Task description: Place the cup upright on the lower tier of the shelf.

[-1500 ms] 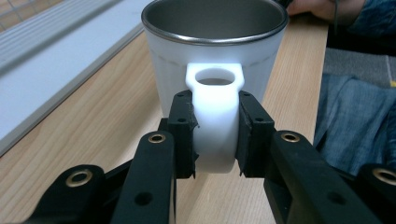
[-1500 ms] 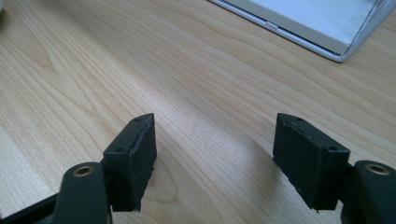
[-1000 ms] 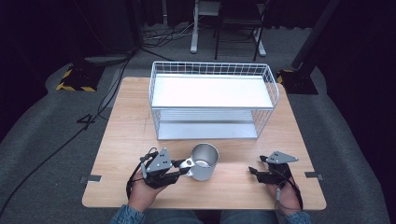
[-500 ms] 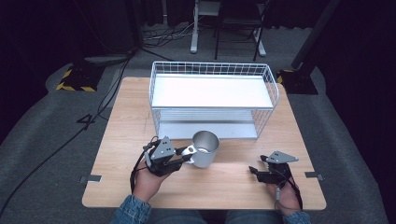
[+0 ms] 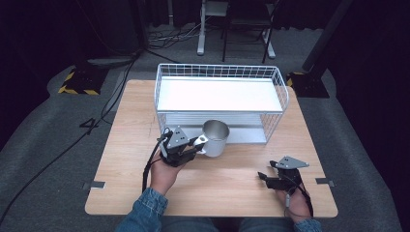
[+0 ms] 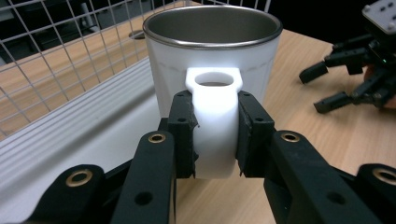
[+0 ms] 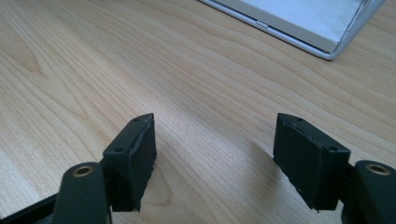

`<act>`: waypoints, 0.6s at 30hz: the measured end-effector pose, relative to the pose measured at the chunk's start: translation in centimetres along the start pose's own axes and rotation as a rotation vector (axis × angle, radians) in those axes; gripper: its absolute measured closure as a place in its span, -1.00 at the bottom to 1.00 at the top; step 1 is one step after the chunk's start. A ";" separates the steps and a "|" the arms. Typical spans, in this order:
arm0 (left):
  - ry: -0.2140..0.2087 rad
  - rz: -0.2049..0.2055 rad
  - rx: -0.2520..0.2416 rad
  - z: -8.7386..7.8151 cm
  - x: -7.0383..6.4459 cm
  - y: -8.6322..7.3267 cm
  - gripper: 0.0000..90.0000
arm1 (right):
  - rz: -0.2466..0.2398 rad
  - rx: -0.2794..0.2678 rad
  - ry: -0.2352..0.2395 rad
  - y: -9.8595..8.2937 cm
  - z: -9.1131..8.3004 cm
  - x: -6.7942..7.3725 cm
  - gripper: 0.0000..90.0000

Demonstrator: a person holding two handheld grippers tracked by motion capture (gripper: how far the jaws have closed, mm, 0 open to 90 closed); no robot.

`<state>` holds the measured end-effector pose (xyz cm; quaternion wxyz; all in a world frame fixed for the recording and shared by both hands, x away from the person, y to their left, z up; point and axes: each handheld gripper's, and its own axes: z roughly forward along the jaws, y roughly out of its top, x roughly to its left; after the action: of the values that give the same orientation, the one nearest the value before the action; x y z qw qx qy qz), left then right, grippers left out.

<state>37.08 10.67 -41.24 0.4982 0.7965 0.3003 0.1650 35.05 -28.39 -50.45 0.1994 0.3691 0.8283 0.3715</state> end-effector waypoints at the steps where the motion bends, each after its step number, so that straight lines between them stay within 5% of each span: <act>1: 0.001 -0.005 -0.004 0.2 0.1 0.1 0.59 | 0.000 0.000 0.000 0.0 0.0 0.0 -0.32; 5: 0.013 -0.028 -0.022 0.8 0.3 0.4 0.59 | 0.002 0.001 0.000 0.0 0.0 0.0 -0.32; 11: 0.087 -0.045 -0.073 1.6 0.7 0.6 0.59 | 0.000 0.001 -0.003 0.0 0.0 0.0 -0.32; 18: 0.138 -0.043 -0.078 3.1 0.9 0.7 0.59 | -0.001 0.001 -0.003 0.0 0.0 0.0 -0.32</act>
<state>39.73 8.84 -42.09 0.5103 0.7566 0.3445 0.2201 35.03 -28.38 -50.44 0.2008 0.3694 0.8282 0.3705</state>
